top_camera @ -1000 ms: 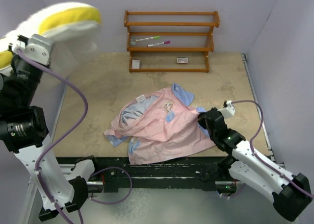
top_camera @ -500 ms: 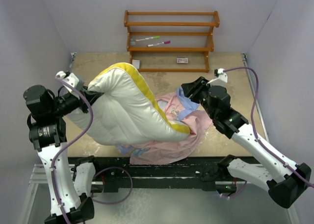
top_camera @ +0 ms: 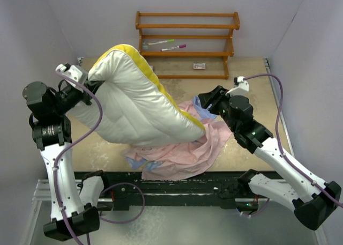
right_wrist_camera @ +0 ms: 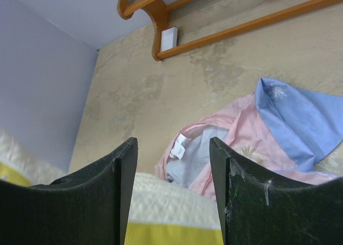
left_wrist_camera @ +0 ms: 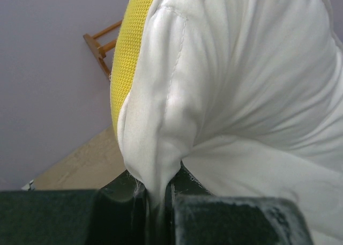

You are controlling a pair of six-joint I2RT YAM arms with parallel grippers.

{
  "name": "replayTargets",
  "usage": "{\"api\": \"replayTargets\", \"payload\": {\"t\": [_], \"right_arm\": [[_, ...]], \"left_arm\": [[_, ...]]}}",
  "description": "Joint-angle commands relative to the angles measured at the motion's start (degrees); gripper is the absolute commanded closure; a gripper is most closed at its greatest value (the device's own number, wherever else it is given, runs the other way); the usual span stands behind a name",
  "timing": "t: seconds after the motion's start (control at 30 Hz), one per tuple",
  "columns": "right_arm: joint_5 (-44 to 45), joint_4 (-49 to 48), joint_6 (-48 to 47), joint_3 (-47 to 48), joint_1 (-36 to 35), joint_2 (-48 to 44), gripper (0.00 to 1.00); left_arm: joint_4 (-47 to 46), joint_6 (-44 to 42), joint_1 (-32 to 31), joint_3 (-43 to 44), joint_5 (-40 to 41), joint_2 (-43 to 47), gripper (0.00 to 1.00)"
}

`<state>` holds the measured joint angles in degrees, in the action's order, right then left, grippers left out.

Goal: Remove the pillowcase from the pillow

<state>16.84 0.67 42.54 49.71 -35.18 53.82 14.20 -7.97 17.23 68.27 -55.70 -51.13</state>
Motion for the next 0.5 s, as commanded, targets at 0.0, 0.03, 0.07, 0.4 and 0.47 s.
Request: {"api": "replayTargets", "payload": {"t": [0.0,0.03,0.07,0.4,0.47], "right_arm": [[-3.1,-3.7,-3.4,-0.9,0.1,-1.3,0.41],[-3.4,-4.4,-3.6,-1.5,0.1,-1.7,0.41],[-3.6,-5.3,-3.7,-2.1,0.2,-2.1,0.41],[-5.2,-6.7,-4.4,-3.4,0.2,-2.9,0.41],[-5.4,-6.7,-4.3,-3.3,0.1,-2.9,0.41]], "left_arm": [[-18.0,9.3,-3.2,5.7,-19.9,0.6,1.0],[-17.1,9.0,-5.2,6.5,-22.0,0.5,0.98],[-13.3,6.1,-7.6,8.2,-23.3,0.4,0.94],[73.2,-75.3,-13.8,20.9,-17.4,-5.9,0.45],[74.5,-79.6,-15.3,14.3,-6.7,-4.5,0.46]]}}
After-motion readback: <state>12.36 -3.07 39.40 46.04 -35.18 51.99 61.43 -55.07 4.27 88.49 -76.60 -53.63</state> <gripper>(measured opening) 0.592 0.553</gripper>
